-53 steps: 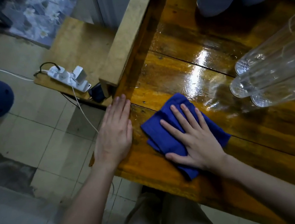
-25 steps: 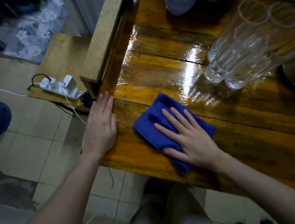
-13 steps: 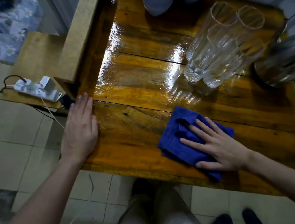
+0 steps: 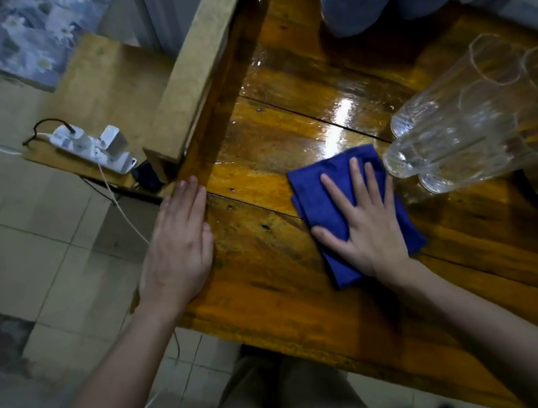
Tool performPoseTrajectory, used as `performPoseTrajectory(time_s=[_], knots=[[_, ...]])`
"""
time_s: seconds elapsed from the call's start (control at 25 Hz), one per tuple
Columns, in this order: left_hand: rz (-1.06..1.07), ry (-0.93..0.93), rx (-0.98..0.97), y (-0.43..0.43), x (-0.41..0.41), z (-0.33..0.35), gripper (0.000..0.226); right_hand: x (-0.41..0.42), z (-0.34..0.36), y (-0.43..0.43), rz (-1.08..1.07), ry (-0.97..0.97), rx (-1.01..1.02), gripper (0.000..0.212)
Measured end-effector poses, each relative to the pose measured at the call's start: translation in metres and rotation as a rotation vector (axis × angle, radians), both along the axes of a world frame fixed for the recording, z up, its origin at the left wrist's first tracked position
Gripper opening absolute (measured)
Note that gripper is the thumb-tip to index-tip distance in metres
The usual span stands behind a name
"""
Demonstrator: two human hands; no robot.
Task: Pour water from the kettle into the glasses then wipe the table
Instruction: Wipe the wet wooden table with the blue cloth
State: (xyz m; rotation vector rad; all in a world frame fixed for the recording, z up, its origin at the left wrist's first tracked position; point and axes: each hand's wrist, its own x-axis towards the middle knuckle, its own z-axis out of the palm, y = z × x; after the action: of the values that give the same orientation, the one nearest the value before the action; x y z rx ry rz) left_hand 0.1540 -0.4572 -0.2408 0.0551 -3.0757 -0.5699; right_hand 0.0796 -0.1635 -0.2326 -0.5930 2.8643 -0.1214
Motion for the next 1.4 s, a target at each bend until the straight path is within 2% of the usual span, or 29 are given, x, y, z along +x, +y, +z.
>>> performPoseTrajectory(time_s=[0.28, 0.48, 0.64, 0.84, 1.04, 1.16, 1.28, 1.4], knots=[[0.017, -0.002, 0.006, 0.000, 0.000, -0.001, 0.054, -0.083, -0.012, -0.075, 0.024, 0.046, -0.037, 0.081], [0.012, -0.004, 0.023, 0.001, -0.003, -0.003, 0.055, -0.097, -0.012, -0.092, 0.014, 0.075, -0.039, 0.081], [-0.004, -0.012, -0.013, -0.001, -0.002, -0.004, 0.055, -0.069, -0.008, -0.104, -0.067, 0.036, -0.079, 0.084], [-0.019, 0.020, 0.008, 0.001, -0.002, -0.001, 0.054, 0.024, -0.003, -0.112, 0.074, 0.026, -0.128, 0.081], [-0.028, 0.018, 0.033, 0.004, -0.003, -0.003, 0.056, 0.083, -0.004, -0.051, 0.292, -0.012, -0.110, 0.081], [-0.013, 0.020, 0.047, 0.006, -0.003, -0.002, 0.057, 0.100, 0.000, -0.004, 0.302, -0.041, -0.088, 0.077], [0.012, 0.011, 0.041, 0.003, -0.001, -0.002, 0.057, 0.109, 0.002, 0.059, 0.211, -0.032, -0.043, 0.073], [0.015, 0.023, 0.017, 0.002, 0.000, -0.003, 0.057, 0.112, 0.006, 0.152, -0.046, -0.048, -0.030, 0.075]])
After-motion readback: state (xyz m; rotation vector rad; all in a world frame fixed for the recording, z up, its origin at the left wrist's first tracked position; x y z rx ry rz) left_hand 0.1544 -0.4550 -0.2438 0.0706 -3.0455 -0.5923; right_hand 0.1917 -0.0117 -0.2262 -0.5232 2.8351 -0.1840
